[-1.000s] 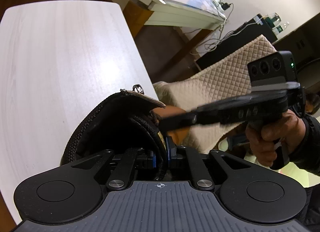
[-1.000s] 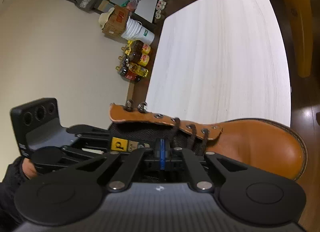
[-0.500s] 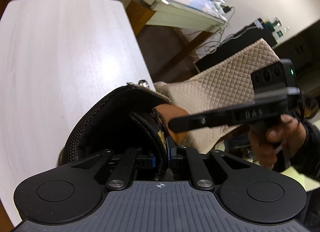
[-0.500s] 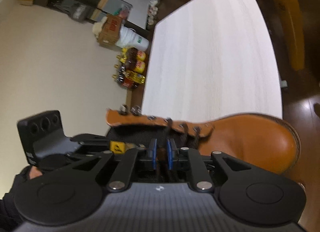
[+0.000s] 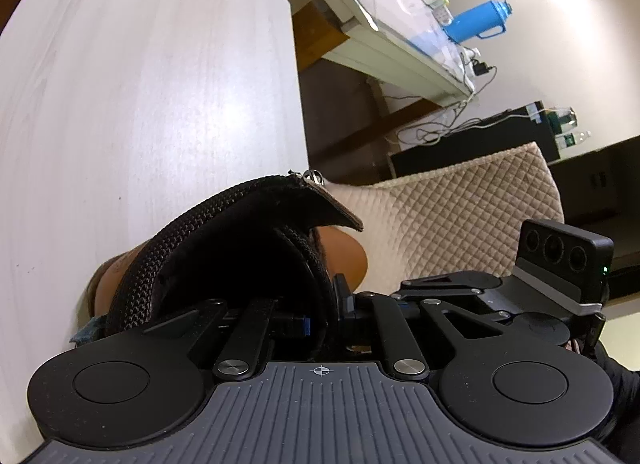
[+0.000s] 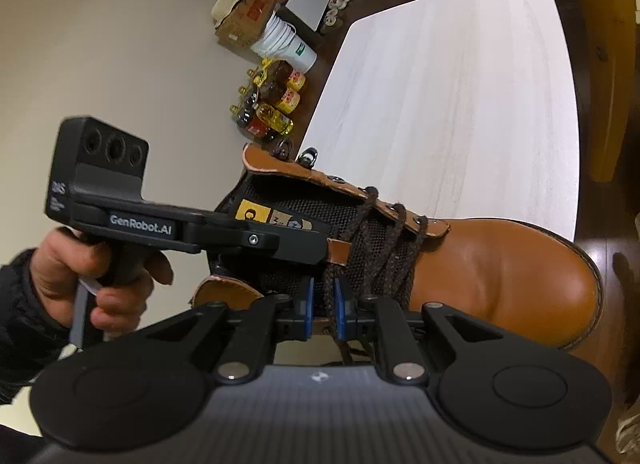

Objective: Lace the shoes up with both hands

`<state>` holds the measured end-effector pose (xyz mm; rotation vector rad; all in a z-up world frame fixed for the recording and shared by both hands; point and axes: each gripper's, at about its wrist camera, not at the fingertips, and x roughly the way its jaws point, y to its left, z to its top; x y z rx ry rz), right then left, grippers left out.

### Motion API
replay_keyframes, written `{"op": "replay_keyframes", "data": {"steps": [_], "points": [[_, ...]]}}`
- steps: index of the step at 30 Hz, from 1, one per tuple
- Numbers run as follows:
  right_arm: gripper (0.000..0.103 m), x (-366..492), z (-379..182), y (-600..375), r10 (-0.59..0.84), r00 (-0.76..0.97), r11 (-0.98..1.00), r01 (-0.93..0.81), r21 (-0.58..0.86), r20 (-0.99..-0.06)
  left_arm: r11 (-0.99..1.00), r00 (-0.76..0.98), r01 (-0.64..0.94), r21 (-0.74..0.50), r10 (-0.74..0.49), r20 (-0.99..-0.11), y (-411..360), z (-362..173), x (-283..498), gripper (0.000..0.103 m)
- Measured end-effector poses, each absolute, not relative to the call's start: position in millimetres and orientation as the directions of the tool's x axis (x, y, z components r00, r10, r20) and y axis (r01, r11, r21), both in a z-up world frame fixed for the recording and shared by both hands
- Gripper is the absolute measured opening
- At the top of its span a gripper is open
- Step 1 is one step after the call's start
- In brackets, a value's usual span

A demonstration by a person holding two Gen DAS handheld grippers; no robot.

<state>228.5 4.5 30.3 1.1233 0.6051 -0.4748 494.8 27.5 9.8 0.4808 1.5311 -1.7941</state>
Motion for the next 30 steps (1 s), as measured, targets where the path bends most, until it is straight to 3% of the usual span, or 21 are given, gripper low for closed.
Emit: {"op": "replay_keyframes", "data": {"steps": [9, 14, 19, 30], "points": [[0.003, 240.6, 30.1, 7.3, -0.094, 0.722, 0.385, 0.661, 0.644, -0.685, -0.08, -0.659, 0.74, -0.668, -0.281, -0.697, 32.2, 12.3, 490.4, 0.01], [0.014, 230.4, 36.6, 5.2, -0.05, 0.723, 0.402, 0.646, 0.649, -0.689, -0.113, -0.657, 0.746, -0.657, -0.289, -0.696, 35.9, 14.5, 492.2, 0.009], [0.014, 209.8, 44.5, -8.0, -0.135, 0.748, 0.358, 0.648, 0.672, -0.65, -0.184, -0.649, 0.759, -0.625, -0.294, -0.702, 39.5, 16.0, 489.0, 0.009], [0.014, 226.3, 37.2, -20.1, -0.083, 0.768, 0.368, 0.616, 0.697, -0.635, -0.299, -0.639, 0.768, -0.566, -0.314, -0.702, 48.8, 22.9, 481.8, 0.009]]}}
